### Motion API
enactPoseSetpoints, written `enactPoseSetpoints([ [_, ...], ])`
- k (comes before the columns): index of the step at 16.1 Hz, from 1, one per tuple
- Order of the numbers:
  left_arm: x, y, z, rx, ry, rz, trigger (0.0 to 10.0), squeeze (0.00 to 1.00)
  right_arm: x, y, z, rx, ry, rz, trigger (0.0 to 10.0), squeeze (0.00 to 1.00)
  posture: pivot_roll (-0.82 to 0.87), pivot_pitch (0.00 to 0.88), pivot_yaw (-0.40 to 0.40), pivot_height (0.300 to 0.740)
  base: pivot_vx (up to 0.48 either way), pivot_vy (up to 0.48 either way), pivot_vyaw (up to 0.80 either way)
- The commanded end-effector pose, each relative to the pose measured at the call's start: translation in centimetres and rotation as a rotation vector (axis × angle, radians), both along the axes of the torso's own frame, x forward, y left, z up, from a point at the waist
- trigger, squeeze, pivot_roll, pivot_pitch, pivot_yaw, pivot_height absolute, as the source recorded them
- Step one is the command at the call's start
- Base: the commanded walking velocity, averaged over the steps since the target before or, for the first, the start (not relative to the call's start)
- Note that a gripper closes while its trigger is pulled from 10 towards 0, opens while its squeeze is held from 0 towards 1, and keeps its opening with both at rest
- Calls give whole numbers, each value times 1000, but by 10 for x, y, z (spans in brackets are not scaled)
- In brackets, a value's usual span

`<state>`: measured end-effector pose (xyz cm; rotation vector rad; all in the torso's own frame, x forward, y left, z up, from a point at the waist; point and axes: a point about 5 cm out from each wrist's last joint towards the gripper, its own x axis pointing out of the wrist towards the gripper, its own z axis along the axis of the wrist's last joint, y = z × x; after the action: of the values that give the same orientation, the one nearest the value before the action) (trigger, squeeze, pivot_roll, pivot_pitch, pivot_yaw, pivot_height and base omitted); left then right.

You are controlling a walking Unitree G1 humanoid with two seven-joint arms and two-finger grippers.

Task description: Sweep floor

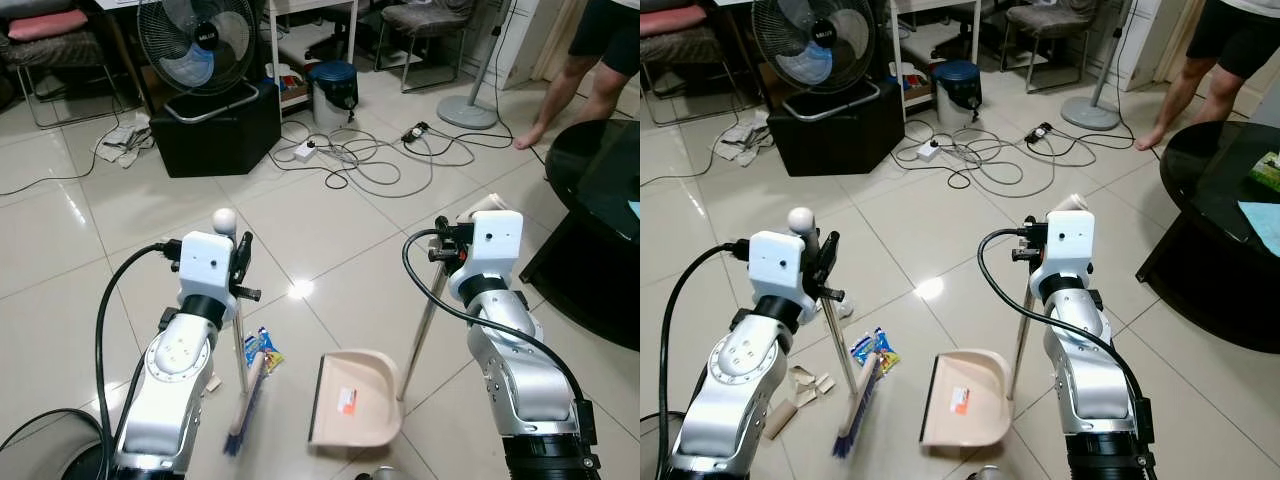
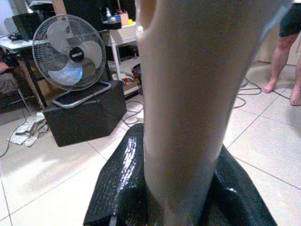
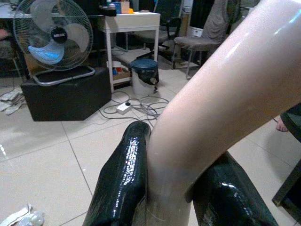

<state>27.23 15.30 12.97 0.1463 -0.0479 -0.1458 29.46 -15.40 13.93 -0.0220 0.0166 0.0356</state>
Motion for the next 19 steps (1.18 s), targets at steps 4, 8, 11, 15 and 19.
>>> enactPoseSetpoints([
  [4, 3, 2, 6, -2, -38, -4, 10000, 0, -1, 2, 11, -11, -42, 26, 10000, 0, -42, 33, 0, 740, 0, 0, 0],
  [8, -2, -5, 8, -5, -41, -20, 10000, 0, -3, -4, 12, 24, -33, 3, 10000, 0, -36, 40, -4, 740, 0, 0, 0],
  [11, -3, -13, 7, 5, -56, -81, 10000, 0, -1, -8, 15, -17, -87, -33, 10000, 0, -28, 60, 7, 740, 0, 0, 0],
  [15, -2, -16, 12, 19, -71, -94, 10000, 0, -4, -15, 7, 12, -39, -92, 10000, 0, -8, 65, 6, 740, 350, 0, -161],
  [19, -1, -12, 13, 17, -79, -78, 10000, 0, -1, -12, 9, -9, -59, -85, 10000, 0, -8, 49, -5, 740, 363, 0, -161],
])
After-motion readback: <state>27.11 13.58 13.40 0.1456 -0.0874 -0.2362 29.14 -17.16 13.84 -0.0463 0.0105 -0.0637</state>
